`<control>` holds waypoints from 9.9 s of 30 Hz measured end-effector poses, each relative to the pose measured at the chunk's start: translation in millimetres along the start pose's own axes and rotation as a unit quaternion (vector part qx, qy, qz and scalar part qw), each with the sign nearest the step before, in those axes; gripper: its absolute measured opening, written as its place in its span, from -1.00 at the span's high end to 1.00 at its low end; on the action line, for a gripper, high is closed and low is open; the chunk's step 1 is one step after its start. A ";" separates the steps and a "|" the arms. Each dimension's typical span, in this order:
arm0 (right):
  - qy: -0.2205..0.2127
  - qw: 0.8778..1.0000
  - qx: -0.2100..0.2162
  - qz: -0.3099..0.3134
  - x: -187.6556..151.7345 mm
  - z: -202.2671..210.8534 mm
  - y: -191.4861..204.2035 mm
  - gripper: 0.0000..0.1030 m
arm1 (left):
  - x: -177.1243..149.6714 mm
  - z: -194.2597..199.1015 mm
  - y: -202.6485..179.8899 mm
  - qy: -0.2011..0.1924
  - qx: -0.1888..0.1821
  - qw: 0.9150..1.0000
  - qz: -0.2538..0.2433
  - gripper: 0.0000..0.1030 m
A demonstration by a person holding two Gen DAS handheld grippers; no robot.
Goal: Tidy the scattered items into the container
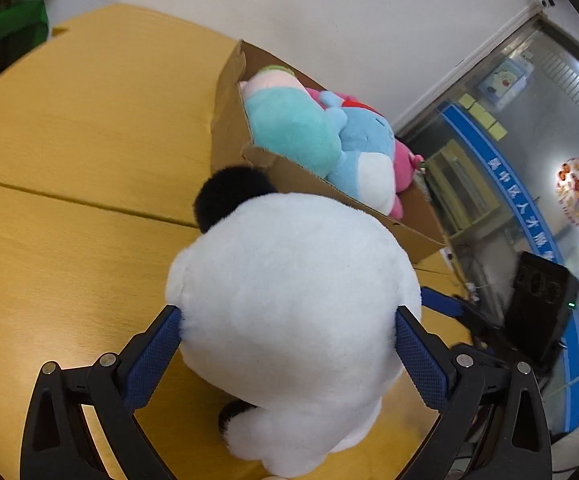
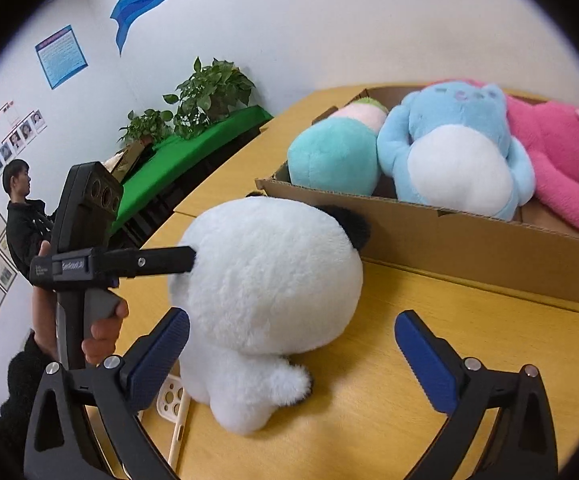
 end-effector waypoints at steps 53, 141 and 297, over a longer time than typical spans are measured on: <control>-0.171 0.977 -0.105 0.072 102.8 173.7 -243.0 -0.35 | 214.4 -167.4 -260.6 -0.017 0.001 0.995 -0.101 -0.47; -0.135 0.945 -0.292 -0.059 -54.0 185.9 -124.0 -0.76 | -58.3 -13.0 -252.5 -0.097 0.147 0.960 -0.215 -0.99; -0.128 0.959 -0.248 -0.055 -12.9 175.0 -123.8 -0.56 | 22.9 -41.7 -226.9 -0.150 0.226 0.956 -0.109 -0.99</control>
Point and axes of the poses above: each gripper's, at about its wrist camera, not at the fingertips, and z roughly against the way its jaws point, y to its left, x to its top, the point moved 6 cm from there along -z, roughly the way its jaws point, and after that the axes turned 12 degrees about y, right-handed, at the moved point
